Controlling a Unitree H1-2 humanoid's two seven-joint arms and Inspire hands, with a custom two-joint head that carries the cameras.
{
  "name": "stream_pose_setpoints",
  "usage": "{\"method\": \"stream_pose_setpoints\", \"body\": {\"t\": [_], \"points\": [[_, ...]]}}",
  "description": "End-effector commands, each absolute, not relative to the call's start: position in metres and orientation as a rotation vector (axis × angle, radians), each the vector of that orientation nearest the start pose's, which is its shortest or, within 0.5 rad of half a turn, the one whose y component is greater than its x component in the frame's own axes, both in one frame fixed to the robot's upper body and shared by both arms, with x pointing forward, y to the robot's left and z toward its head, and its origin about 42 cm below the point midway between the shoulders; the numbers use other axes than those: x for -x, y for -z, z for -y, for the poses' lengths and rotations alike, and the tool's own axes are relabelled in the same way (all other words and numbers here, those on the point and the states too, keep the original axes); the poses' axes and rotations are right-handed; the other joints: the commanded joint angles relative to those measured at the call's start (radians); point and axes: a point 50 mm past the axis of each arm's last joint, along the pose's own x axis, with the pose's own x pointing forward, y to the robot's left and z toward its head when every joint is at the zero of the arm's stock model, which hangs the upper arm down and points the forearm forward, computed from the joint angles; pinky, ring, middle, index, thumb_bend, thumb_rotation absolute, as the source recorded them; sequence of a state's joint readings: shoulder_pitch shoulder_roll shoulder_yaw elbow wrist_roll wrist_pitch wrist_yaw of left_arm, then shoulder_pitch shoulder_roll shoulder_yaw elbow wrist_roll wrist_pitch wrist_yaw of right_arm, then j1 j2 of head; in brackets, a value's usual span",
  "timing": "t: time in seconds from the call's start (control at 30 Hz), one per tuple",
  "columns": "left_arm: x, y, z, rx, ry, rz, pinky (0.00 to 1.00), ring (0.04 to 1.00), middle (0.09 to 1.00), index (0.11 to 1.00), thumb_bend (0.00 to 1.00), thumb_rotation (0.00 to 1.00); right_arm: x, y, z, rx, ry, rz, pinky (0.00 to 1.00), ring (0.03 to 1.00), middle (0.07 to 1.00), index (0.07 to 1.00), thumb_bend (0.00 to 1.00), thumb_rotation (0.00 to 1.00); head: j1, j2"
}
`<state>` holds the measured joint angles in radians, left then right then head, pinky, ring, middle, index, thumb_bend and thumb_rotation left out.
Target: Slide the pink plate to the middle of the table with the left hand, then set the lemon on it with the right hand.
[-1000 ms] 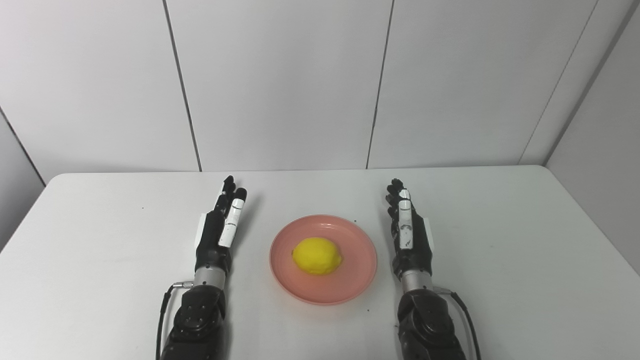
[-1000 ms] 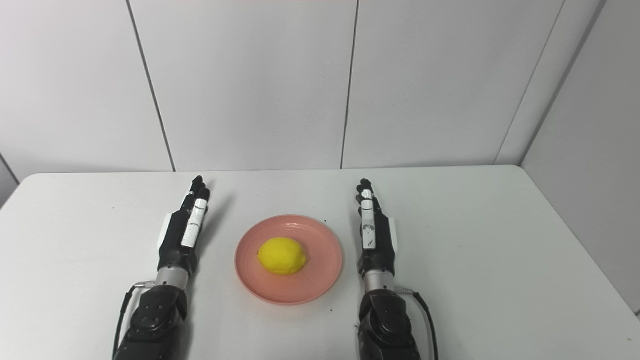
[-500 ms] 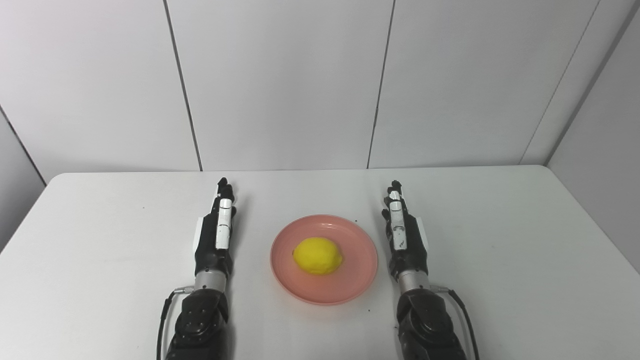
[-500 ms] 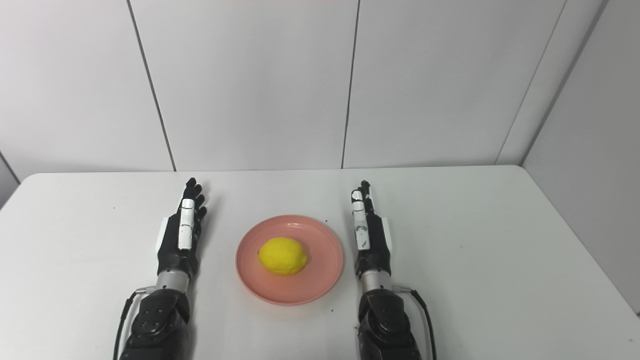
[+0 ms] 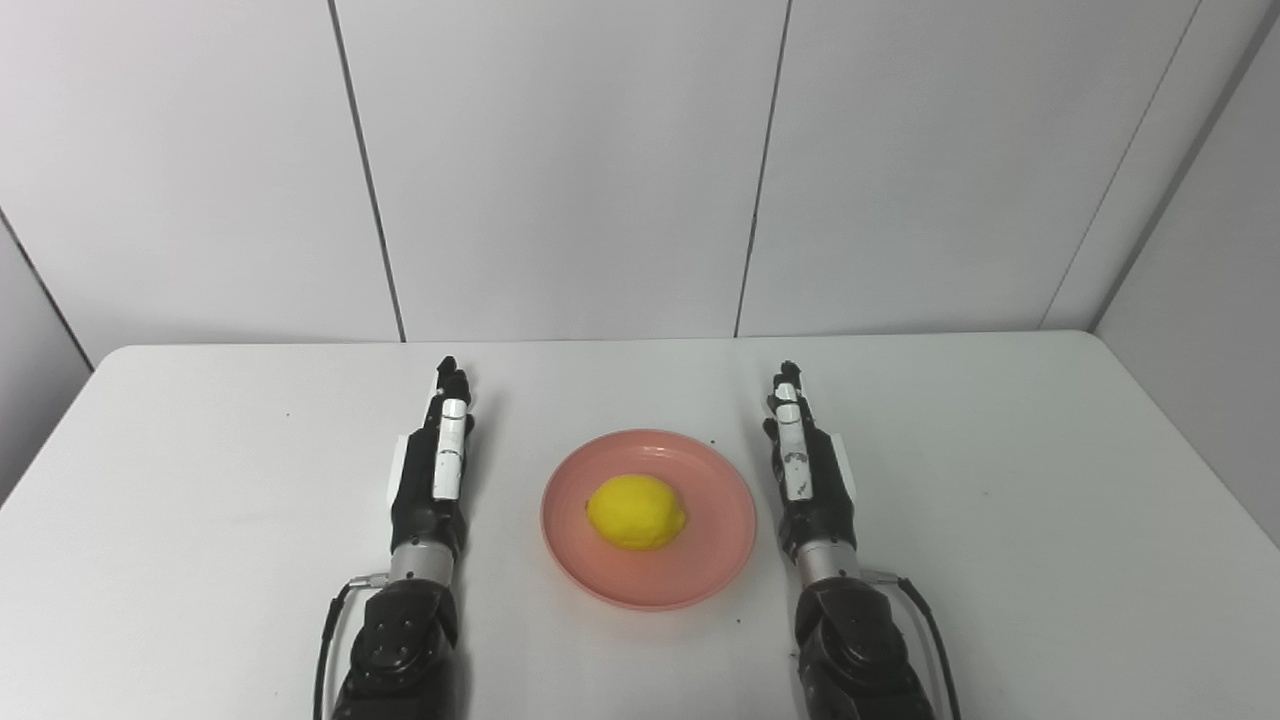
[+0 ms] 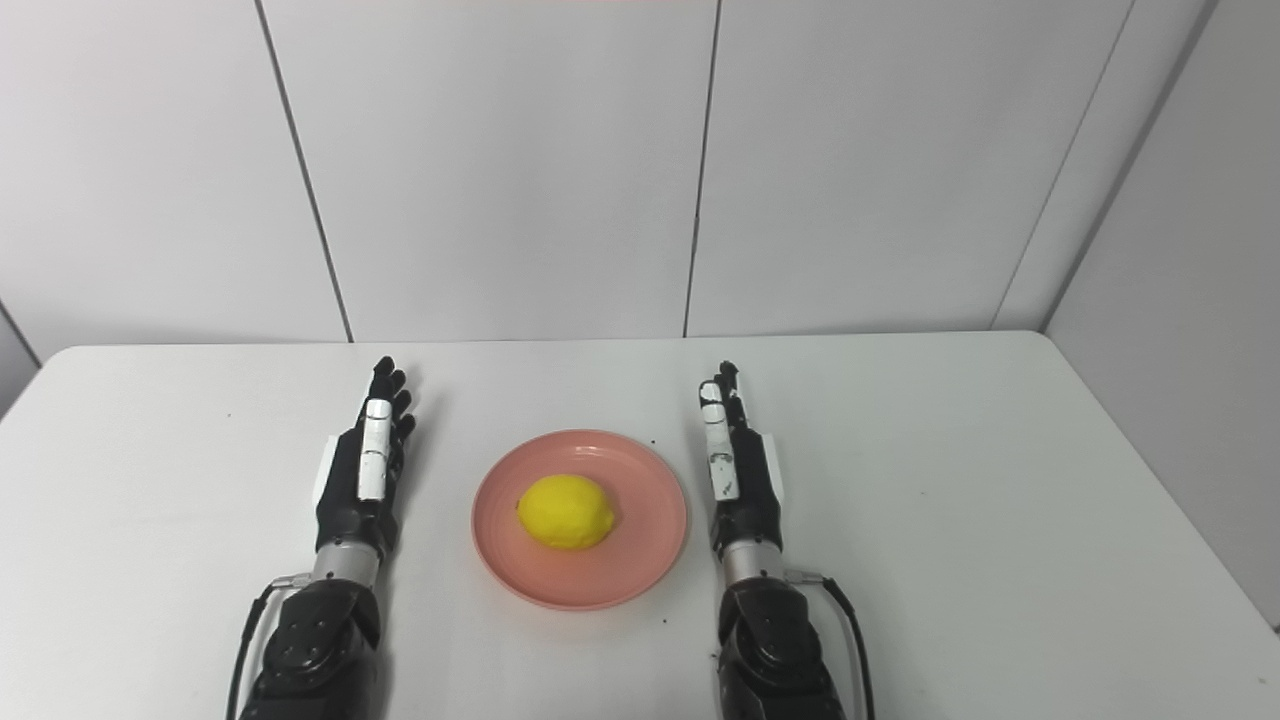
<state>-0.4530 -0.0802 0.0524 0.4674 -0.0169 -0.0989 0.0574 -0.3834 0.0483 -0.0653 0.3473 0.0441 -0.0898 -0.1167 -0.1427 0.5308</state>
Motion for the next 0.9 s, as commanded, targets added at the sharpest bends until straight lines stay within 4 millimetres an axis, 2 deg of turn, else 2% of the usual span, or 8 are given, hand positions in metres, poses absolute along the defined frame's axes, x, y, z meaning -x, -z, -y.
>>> {"method": "stream_pose_setpoints", "body": {"t": [0.0,0.57,0.87], "points": [[-0.4161,-0.1208,-0.1486,0.095,0.039,0.013,1.0,1.0,1.0,0.986,0.72,0.98,-0.4073,-0.138,0.1797,-0.093,0.067,0.109,1.0,1.0,1.0,1.0,0.84,1.0,0.002,-0.001],[-0.4166,-0.1231,-0.1488,0.09,0.048,0.009,1.0,1.0,1.0,0.987,0.7,0.99,-0.4072,-0.1394,0.1798,-0.123,0.063,0.117,1.0,1.0,1.0,0.998,0.8,1.0,0.002,0.0],[-0.4164,-0.1201,-0.1487,0.082,0.049,0.0,1.0,1.0,0.989,0.964,0.73,0.97,-0.4064,-0.1373,0.1793,-0.114,0.067,0.124,1.0,1.0,0.995,0.991,0.79,1.0,-0.001,-0.001]]}}
